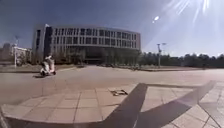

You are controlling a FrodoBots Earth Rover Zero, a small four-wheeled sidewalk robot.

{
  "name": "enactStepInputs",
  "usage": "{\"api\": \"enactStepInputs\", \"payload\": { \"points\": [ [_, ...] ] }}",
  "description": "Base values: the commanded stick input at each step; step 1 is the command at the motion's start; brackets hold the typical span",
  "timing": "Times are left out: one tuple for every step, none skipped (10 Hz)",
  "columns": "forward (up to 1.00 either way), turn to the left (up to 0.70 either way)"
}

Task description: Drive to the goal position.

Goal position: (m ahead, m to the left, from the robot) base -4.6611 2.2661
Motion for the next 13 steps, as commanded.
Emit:
{"api": "enactStepInputs", "payload": {
  "points": [
    [0.0, 0.7],
    [0.0, 0.7],
    [0.0, 0.7],
    [0.0, 0.7],
    [0.0, 0.7],
    [0.0, 0.7],
    [0.0, 0.66],
    [0.0, 0.49],
    [0.0, 0.0],
    [0.0, 0.0],
    [0.03, 0.0],
    [0.4, 0.0],
    [0.7, 0.0]
  ]
}}
